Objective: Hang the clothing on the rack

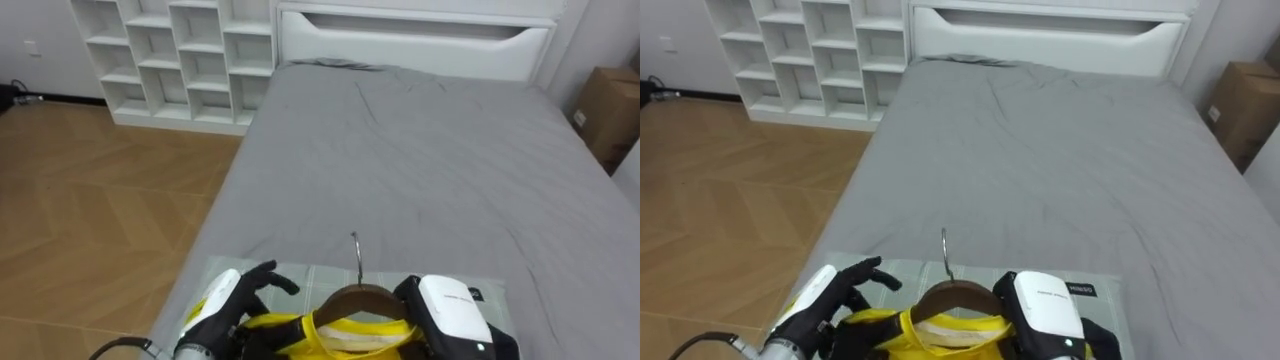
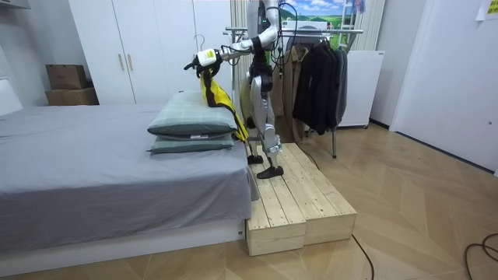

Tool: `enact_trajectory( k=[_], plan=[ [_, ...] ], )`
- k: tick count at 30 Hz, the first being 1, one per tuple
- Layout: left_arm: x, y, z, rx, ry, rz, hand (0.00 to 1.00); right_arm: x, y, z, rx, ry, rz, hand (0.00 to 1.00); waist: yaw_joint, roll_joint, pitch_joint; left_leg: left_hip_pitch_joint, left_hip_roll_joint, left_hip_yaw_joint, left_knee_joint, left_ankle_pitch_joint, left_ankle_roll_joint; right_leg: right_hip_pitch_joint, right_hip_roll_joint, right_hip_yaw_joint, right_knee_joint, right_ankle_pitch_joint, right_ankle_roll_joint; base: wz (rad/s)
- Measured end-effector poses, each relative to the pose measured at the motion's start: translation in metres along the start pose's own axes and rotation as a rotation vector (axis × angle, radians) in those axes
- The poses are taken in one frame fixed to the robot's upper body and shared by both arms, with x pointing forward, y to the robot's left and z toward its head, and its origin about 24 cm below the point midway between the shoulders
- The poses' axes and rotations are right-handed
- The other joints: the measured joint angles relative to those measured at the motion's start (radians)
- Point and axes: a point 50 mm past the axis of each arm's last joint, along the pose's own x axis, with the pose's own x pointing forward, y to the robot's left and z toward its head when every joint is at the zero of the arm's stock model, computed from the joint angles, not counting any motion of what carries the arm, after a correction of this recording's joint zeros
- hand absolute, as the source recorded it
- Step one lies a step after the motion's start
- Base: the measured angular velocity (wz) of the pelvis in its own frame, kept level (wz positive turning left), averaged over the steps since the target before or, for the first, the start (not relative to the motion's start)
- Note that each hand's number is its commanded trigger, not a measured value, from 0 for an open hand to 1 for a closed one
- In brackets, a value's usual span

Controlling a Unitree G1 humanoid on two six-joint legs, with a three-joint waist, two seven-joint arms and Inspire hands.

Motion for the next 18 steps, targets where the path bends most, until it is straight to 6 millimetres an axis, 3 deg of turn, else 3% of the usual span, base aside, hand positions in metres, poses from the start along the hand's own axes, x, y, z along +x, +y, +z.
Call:
enact_trajectory(
  k=[7,18],
  plan=[
    [0.002,0.002,0.002,-0.042,-0.009,0.003,0.0,0.0,-0.002,-0.004,-0.007,0.006,0.0,1.0,0.0,-0.001,0.0,0.0,0.0,-0.003,0.0,0.0,0.0,0.0,0.0,-0.002,0.0,0.0,0.0,0.0],
    [0.003,0.017,0.035,-0.112,-0.16,0.055,0.0,0.004,0.0,-0.009,-0.028,0.029,0.019,1.0,0.001,-0.008,0.002,0.0,0.0,-0.003,0.001,0.0,0.0,0.001,0.0,-0.001,-0.001,-0.001,0.0,0.0]
  ],
)
